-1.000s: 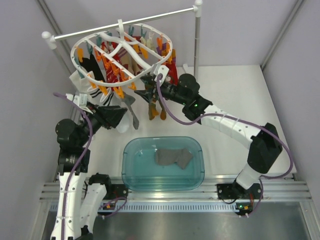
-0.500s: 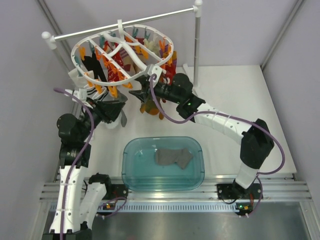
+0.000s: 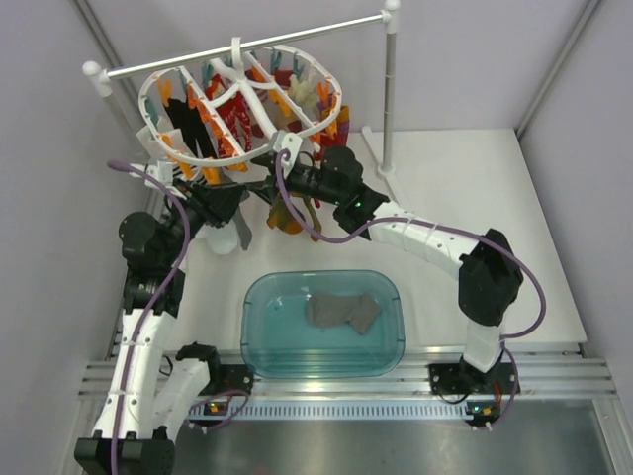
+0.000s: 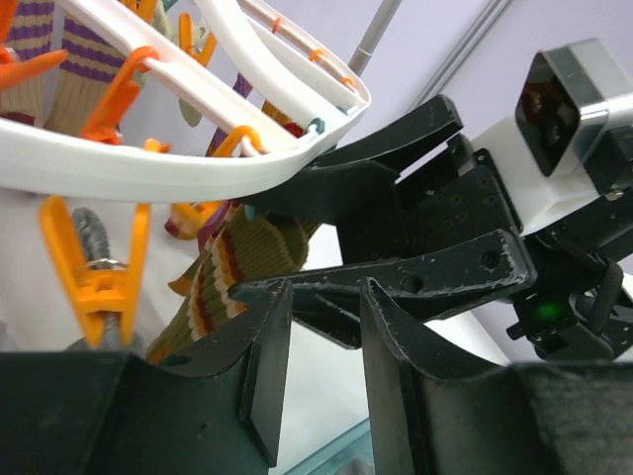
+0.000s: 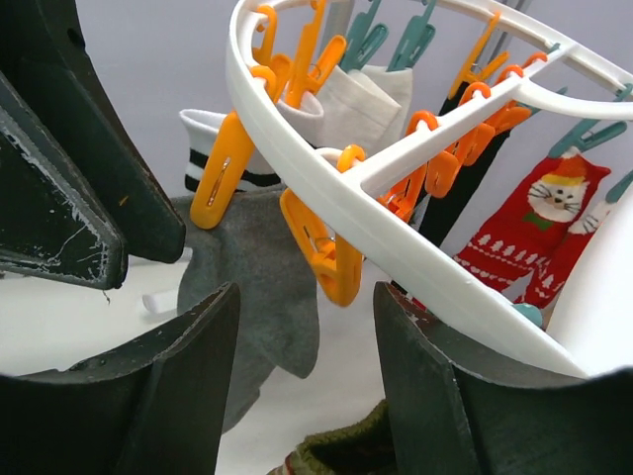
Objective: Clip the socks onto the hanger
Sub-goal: Open the clamp at the hanger.
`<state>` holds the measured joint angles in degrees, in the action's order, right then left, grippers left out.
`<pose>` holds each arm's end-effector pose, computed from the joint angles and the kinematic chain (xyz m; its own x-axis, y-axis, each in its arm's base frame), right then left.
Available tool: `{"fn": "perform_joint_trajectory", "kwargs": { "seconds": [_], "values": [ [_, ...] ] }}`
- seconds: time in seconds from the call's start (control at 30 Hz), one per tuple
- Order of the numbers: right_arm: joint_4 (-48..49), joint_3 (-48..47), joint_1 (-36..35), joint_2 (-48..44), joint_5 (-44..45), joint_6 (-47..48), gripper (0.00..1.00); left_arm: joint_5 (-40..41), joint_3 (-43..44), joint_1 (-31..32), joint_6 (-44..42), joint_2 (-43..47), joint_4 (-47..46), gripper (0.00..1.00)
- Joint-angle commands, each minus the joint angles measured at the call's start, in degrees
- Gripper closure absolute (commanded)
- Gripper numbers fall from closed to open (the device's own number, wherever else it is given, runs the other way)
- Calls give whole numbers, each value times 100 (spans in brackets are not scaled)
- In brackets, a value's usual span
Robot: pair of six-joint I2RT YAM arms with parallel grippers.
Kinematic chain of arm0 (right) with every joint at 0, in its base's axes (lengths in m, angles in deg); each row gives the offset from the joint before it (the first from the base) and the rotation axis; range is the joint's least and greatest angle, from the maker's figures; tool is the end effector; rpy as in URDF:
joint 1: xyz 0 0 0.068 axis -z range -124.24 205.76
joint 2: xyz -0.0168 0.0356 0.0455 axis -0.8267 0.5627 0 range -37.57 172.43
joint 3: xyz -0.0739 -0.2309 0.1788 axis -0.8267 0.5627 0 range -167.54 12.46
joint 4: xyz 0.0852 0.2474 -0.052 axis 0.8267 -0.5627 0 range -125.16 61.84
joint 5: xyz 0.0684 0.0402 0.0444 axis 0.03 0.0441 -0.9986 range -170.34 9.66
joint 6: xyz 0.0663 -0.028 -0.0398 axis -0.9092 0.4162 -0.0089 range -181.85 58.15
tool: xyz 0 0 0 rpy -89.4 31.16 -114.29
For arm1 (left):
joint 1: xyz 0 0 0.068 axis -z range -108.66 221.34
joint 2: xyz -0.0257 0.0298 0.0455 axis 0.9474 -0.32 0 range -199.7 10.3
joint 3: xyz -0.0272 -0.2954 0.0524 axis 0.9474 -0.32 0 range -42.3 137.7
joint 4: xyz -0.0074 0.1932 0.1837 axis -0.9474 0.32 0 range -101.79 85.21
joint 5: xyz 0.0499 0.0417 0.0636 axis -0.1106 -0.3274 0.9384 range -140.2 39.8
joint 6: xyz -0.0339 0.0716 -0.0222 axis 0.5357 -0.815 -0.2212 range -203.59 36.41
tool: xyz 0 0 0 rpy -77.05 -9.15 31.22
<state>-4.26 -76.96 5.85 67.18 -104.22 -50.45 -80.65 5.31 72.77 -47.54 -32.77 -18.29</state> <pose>0.2935 0.3936 0.4096 0.2834 0.0559 -0.9574 -0.9194 0.2997 -0.2547 0.1831 -0.0408 0.4194 -0.1505 -0.5037 -0.8507 0.5322 0.6839 -0.4990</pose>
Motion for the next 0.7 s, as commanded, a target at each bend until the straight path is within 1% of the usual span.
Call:
{"fn": "perform_joint_trajectory", "kwargs": {
  "seconds": [0.0, 0.1, 0.13, 0.2, 0.23, 0.43, 0.67],
  "values": [
    [185, -461, -89, 116, -3, 12, 44, 267, 310, 76, 69, -61, -492, 62],
    [194, -540, -115, 195, 15, -15, 46, 470, 362, 85, 51, -123, -413, 62],
    [211, -549, -133, 204, 32, -15, 48, 653, 371, 94, 16, -140, -387, 61],
    [212, -558, -159, 230, 50, -15, 50, 848, 406, 94, -37, -158, -300, 61],
    [220, -558, -177, 239, 76, 3, 50, 1110, 441, 94, -72, -167, -255, 60],
    [247, -567, -230, 257, 146, -6, 50, 1700, 529, 103, -283, -263, 26, 60],
    [229, -576, -274, 274, 226, 20, 50, 2096, 538, 112, -388, -395, 105, 64]
  ]
}}
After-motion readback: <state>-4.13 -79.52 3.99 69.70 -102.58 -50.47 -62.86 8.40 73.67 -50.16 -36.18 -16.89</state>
